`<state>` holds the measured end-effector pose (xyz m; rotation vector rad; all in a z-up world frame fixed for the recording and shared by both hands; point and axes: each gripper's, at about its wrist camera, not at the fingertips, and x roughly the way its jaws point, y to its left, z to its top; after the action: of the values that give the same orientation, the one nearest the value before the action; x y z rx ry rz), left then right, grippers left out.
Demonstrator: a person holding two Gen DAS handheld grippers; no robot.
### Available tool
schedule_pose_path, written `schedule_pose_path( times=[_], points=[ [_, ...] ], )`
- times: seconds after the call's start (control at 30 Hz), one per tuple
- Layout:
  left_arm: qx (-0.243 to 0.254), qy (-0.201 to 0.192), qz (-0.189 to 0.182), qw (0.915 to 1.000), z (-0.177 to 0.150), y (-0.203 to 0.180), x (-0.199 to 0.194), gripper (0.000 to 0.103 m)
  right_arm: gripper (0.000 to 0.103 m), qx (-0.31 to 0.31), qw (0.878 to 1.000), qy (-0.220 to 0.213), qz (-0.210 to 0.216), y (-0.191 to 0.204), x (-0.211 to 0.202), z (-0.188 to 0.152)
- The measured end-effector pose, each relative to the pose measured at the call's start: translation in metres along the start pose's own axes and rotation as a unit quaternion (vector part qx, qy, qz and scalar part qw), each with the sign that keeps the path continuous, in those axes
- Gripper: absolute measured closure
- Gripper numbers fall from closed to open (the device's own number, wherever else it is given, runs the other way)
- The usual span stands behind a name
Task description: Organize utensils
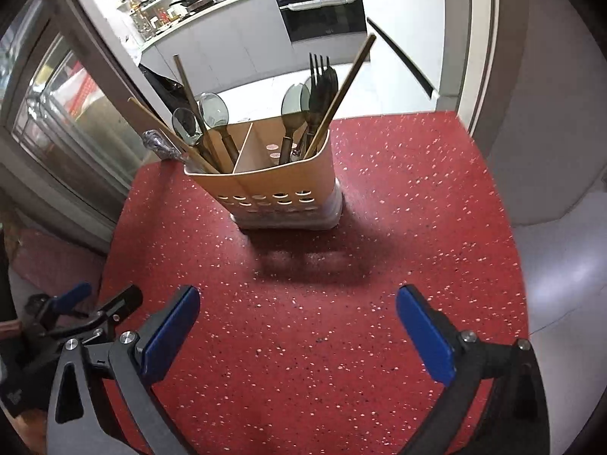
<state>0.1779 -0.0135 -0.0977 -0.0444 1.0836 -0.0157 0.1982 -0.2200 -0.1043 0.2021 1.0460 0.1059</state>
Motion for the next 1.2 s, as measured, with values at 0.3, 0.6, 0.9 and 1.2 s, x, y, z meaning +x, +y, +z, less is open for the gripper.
schedule_pose_path(
  times=[0.3, 0.6, 0.9, 1.2],
  points=[
    [0.011, -0.039, 0.002, 0.9992, -0.018, 0.001, -0.031, 0.000, 0.000, -0.042, 0.997, -0.051, -0.049, 0.021, -0.030, -0.022],
    [0.018, -0.067, 0.016, 0.9975, -0.026, 0.006, -0.051, 0.000, 0.000, -0.041, 0.993, -0.090, -0.072, 0.027, -0.054, -0.032],
    [0.034, -0.125, 0.022, 0.9913, -0.014, 0.005, -0.075, 0.000, 0.000, -0.033, 0.985, -0.151, -0.072, 0.032, -0.076, -0.021],
    [0.026, -0.134, 0.013, 0.9906, -0.010, 0.007, -0.082, 0.000, 0.000, -0.036, 0.984, -0.159, -0.070, 0.037, -0.080, -0.020]
  ],
)
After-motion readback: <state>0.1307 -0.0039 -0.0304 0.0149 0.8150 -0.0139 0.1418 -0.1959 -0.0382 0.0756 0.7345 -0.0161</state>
